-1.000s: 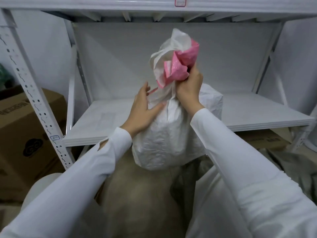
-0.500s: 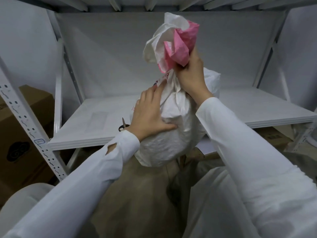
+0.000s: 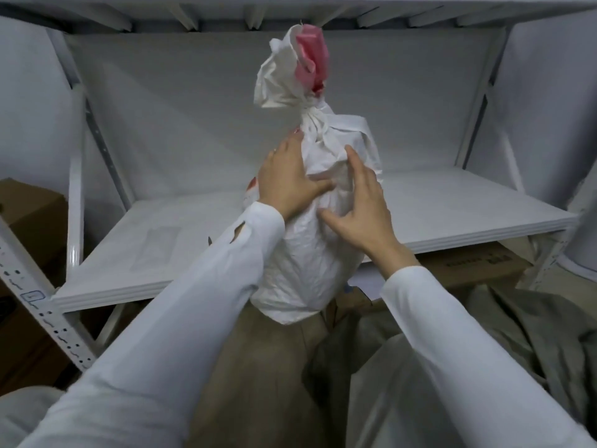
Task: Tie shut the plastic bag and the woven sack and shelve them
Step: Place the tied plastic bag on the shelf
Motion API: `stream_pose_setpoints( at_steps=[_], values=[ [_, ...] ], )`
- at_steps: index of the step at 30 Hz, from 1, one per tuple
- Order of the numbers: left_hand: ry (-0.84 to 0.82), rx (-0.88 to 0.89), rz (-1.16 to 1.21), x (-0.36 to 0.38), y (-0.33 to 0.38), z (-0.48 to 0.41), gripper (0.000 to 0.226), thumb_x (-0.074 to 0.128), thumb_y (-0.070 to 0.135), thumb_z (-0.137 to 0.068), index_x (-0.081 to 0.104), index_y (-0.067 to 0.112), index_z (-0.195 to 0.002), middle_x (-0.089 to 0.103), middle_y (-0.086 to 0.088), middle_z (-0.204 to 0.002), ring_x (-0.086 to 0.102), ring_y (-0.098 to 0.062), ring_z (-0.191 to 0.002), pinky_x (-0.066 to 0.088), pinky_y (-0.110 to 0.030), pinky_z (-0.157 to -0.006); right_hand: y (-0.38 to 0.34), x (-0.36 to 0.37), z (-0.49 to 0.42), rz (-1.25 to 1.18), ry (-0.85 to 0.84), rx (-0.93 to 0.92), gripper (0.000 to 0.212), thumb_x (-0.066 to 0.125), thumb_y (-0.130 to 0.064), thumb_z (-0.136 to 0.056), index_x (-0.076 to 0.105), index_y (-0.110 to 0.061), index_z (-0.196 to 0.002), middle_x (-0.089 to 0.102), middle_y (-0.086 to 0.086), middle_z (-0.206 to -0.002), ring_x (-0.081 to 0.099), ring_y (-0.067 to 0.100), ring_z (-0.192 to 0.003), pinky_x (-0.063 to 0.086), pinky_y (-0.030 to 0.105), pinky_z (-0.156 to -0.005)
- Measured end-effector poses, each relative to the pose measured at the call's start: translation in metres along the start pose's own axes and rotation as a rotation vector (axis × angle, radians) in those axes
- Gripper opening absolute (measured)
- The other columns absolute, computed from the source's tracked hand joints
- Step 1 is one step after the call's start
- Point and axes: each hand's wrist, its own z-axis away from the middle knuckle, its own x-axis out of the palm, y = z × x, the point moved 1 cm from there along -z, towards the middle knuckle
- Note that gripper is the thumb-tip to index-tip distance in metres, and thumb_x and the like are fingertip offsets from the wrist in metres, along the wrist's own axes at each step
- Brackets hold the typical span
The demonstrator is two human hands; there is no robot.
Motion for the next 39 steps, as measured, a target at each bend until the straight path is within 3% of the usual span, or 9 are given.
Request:
stream_pose_setpoints(
  at_steps=[4, 7, 10, 15, 17, 22, 30, 35, 39],
  values=[
    [-0.164, 0.097, 0.064, 0.005, -0.004, -0.018, 0.092, 0.064, 0.060, -0.078, 0.024, 0.021, -0.150, 0.038, 0.000, -0.152, 0.038, -0.025, -0.137, 0.033, -0.034, -0.107, 0.001, 0.001, -0.007, 0.021, -0.108, 0.074, 0.142, 0.080, -0.071, -0.047, -0.015, -0.041, -0.149, 0.005, -0.008, -0.162, 0.014, 0.023, -0.148, 0.029, 0.050, -0.114],
    [-0.268, 0.076, 0.161, 0.007, -0.005, -0.022, 0.089, 0.061, 0.062, -0.081, 0.022, 0.023, -0.150, 0.034, 0.004, -0.153, 0.035, -0.021, -0.139, 0.031, -0.031, -0.109, 0.005, 0.012, -0.013, 0.129, -0.054, 0.128, 0.150, 0.087, -0.060, -0.046, -0.020, -0.035, -0.148, 0.009, -0.001, -0.161, 0.021, 0.027, -0.145, 0.037, 0.052, -0.109],
    [-0.357, 0.006, 0.322, 0.007, -0.014, -0.023, 0.099, 0.074, 0.058, -0.071, 0.025, 0.023, -0.149, 0.035, 0.011, -0.151, 0.036, -0.010, -0.135, 0.030, -0.023, -0.105, 0.021, 0.014, -0.024, 0.166, 0.006, 0.218, 0.139, 0.087, -0.049, -0.053, -0.012, -0.033, -0.150, 0.024, 0.004, -0.154, 0.037, 0.031, -0.135, 0.046, 0.047, -0.098],
    [-0.478, -0.119, 0.115, 0.036, -0.047, -0.021, 0.128, 0.076, 0.079, -0.039, 0.024, 0.032, -0.145, 0.048, 0.003, -0.141, 0.049, -0.021, -0.125, 0.044, -0.041, -0.103, 0.059, 0.010, -0.045, 0.113, 0.107, 0.363, 0.119, 0.083, -0.043, -0.059, 0.007, -0.024, -0.148, 0.034, 0.006, -0.147, 0.046, 0.034, -0.127, 0.046, 0.046, -0.096],
    [-0.492, -0.153, 0.085, 0.061, -0.048, -0.021, 0.128, 0.078, 0.074, -0.045, 0.014, 0.031, -0.148, 0.042, -0.002, -0.146, 0.045, -0.026, -0.129, 0.041, -0.038, -0.104, 0.070, 0.010, -0.051, 0.096, 0.122, 0.384, 0.114, 0.081, -0.043, -0.060, 0.010, -0.026, -0.147, 0.039, 0.006, -0.144, 0.050, 0.034, -0.122, 0.048, 0.046, -0.094],
    [-0.368, -0.111, 0.085, 0.115, -0.031, -0.055, 0.105, 0.081, 0.055, -0.058, 0.025, 0.028, -0.143, 0.051, -0.011, -0.134, 0.050, -0.033, -0.119, 0.043, -0.036, -0.093, 0.098, 0.013, -0.062, 0.162, 0.148, 0.365, 0.104, 0.079, -0.047, -0.068, 0.011, -0.032, -0.146, 0.040, 0.007, -0.142, 0.052, 0.032, -0.119, 0.048, 0.044, -0.092],
    [-0.403, -0.081, 0.395, 0.214, -0.010, -0.096, 0.104, 0.078, 0.039, -0.074, 0.010, 0.025, -0.151, 0.019, -0.012, -0.155, 0.026, -0.028, -0.142, 0.025, -0.035, -0.114, 0.170, 0.004, -0.118, 0.193, 0.153, 0.383, 0.087, 0.063, -0.017, -0.087, 0.007, -0.030, -0.152, 0.033, 0.010, -0.147, 0.048, 0.035, -0.123, 0.044, 0.041, -0.095],
    [-0.464, -0.054, 0.399, 0.264, 0.017, -0.119, 0.097, 0.071, 0.027, -0.084, 0.004, 0.028, -0.152, 0.011, -0.015, -0.157, 0.016, -0.027, -0.146, 0.018, -0.030, -0.115, 0.223, -0.012, -0.150, 0.283, 0.154, 0.529, 0.073, 0.048, -0.027, -0.094, 0.004, -0.038, -0.151, 0.019, 0.011, -0.156, 0.037, 0.039, -0.131, 0.040, 0.052, -0.104],
    [-0.541, -0.053, 0.287, 0.286, 0.038, -0.144, 0.086, 0.061, 0.025, -0.091, 0.001, 0.030, -0.152, 0.035, -0.019, -0.148, 0.044, -0.035, -0.130, 0.037, -0.038, -0.106, 0.241, -0.013, -0.156, 0.287, 0.223, 0.533, 0.073, 0.053, -0.025, -0.090, 0.012, -0.032, -0.150, 0.027, 0.013, -0.147, 0.045, 0.037, -0.122, 0.047, 0.046, -0.095]
  ],
)
